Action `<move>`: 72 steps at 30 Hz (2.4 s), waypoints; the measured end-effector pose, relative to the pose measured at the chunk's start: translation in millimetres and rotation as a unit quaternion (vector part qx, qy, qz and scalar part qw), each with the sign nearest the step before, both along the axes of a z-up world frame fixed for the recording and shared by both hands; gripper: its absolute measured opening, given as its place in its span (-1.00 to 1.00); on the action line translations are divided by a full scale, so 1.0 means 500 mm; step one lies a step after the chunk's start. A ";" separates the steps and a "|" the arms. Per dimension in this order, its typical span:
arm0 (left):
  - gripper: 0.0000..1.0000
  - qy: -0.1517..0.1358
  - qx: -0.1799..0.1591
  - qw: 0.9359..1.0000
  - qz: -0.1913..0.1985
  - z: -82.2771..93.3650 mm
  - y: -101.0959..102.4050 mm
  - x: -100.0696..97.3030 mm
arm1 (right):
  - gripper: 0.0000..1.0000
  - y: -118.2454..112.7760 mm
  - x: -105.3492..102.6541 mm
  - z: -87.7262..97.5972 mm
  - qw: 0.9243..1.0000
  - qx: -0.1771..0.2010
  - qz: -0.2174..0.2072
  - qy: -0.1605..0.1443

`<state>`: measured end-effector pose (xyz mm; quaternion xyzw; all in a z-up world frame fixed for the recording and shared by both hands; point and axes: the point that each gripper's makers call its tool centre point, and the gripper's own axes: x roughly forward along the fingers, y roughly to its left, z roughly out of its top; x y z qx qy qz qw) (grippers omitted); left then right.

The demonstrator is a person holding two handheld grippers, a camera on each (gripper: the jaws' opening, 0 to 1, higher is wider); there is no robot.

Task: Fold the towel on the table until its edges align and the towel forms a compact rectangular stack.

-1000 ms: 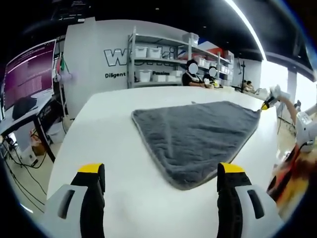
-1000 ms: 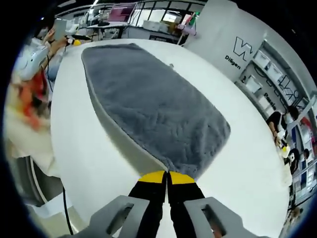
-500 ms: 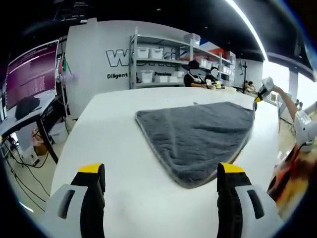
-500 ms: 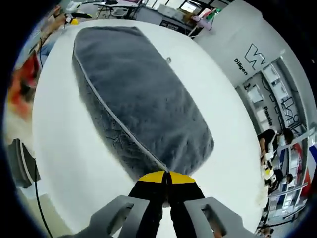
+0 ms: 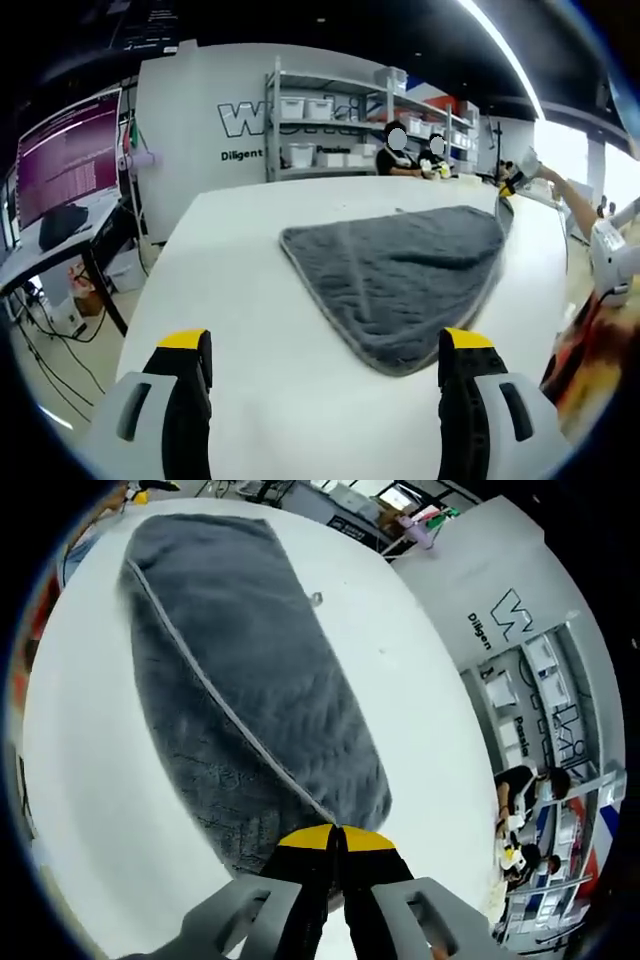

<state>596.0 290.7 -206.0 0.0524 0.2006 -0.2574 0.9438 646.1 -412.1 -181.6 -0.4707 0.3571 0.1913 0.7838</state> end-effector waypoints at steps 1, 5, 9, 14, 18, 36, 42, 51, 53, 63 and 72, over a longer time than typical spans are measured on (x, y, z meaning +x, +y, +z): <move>0.84 0.000 0.000 1.000 0.000 0.001 0.000 0.000 | -1.00 -0.001 0.006 0.003 1.000 -0.004 0.001 -0.005; 0.84 0.000 0.004 1.000 0.002 0.004 0.002 -0.001 | -1.00 -0.011 0.041 0.018 0.999 -0.032 0.002 -0.028; 0.84 0.000 0.006 1.000 0.004 0.005 0.002 -0.002 | -1.00 -0.013 0.054 0.023 0.998 -0.042 0.002 -0.036; 0.85 0.002 0.009 1.000 0.006 0.004 0.002 -0.005 | -1.00 -0.004 0.107 0.027 0.997 -0.062 0.011 -0.053; 0.85 0.004 0.012 1.000 0.006 0.004 0.000 -0.006 | -1.00 0.002 0.141 0.021 0.995 -0.074 0.018 -0.057; 0.85 0.008 0.010 1.000 0.012 -0.003 -0.002 -0.016 | -1.00 -0.031 0.233 -0.045 0.993 -0.113 0.005 -0.038; 0.85 0.009 0.009 1.000 0.012 -0.004 -0.004 -0.024 | -0.73 -0.049 0.242 -0.080 0.994 -0.106 -0.012 -0.037; 0.85 0.008 0.009 1.000 0.006 -0.006 -0.015 -0.031 | -0.45 -0.056 0.230 -0.062 0.996 -0.051 -0.032 -0.068; 0.85 0.009 0.009 1.000 0.002 -0.009 -0.020 -0.032 | -0.43 -0.054 0.222 -0.054 0.996 -0.024 -0.038 -0.081; 0.85 0.020 0.017 0.999 -0.031 -0.024 -0.064 -0.041 | -0.04 -0.024 0.128 -0.039 0.990 0.042 -0.058 -0.120; 0.83 0.036 0.033 0.996 -0.071 -0.040 -0.115 -0.054 | 0.41 0.037 0.047 -0.053 0.980 0.141 -0.061 -0.126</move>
